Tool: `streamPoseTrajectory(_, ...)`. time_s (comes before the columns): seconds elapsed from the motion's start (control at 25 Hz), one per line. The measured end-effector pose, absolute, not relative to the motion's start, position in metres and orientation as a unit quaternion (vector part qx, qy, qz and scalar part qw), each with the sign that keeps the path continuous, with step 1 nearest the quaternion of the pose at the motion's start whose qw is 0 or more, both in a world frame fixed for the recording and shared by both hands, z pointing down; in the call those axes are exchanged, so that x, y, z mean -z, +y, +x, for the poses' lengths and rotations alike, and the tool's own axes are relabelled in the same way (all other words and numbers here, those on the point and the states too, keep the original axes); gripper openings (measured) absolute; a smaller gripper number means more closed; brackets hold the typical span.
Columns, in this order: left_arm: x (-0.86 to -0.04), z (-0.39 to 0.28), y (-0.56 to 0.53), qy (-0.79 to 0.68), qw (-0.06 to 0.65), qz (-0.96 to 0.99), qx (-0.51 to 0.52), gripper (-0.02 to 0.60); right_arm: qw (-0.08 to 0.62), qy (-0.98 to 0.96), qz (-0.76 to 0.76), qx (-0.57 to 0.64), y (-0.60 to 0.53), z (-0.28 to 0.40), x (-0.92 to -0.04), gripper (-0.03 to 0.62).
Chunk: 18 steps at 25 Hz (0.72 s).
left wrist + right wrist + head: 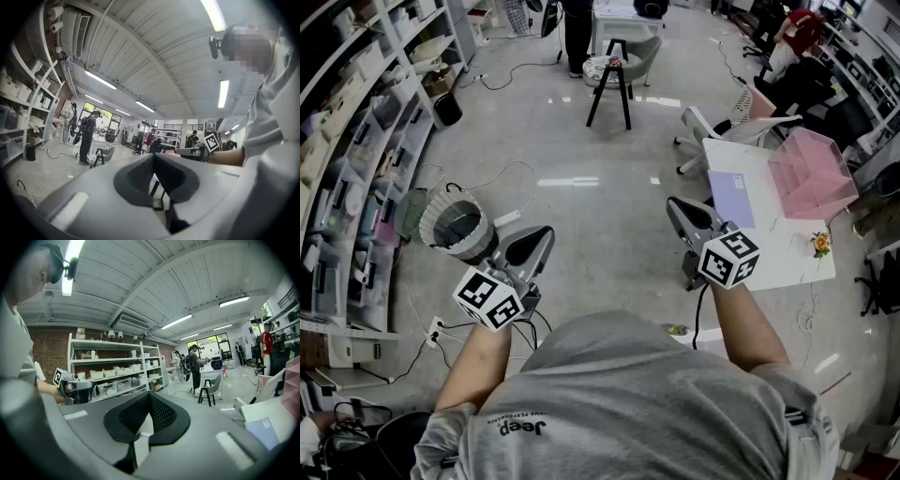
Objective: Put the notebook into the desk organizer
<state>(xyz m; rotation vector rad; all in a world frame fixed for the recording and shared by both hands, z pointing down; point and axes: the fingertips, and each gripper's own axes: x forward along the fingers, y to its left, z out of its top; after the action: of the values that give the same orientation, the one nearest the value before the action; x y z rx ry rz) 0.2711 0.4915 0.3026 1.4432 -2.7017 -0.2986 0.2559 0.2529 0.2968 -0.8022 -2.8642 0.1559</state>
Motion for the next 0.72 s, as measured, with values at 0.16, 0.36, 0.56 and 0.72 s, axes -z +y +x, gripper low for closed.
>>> streamPoseTrajectory(0.16,-0.3018,0.2704,0.4920,-0.877,0.034,0.469,0.101,0.058,0.082,-0.958,-0.269,-0.053,0.2528,0.2549,-0.2962,0.000)
streamPoseTrajectory(0.36,-0.3021,0.2710,0.4910,-0.876,0.034,0.471,0.099,0.058,0.083,-0.958,-0.270,-0.056,0.2523,0.2550,-0.2969,0.000)
streamPoseTrajectory(0.56,-0.3021,0.2696,0.4897,-0.875,0.034,0.472,0.098,0.058,0.077,-0.958,-0.269,-0.062,0.2500,0.2540,-0.2952,0.002)
streamPoseTrajectory(0.72,-0.3047,0.2671,0.4873,-0.875,0.035,0.472,0.098,0.058,0.063,-0.949,-0.297,-0.085,0.2536,0.2547,-0.2931,0.097)
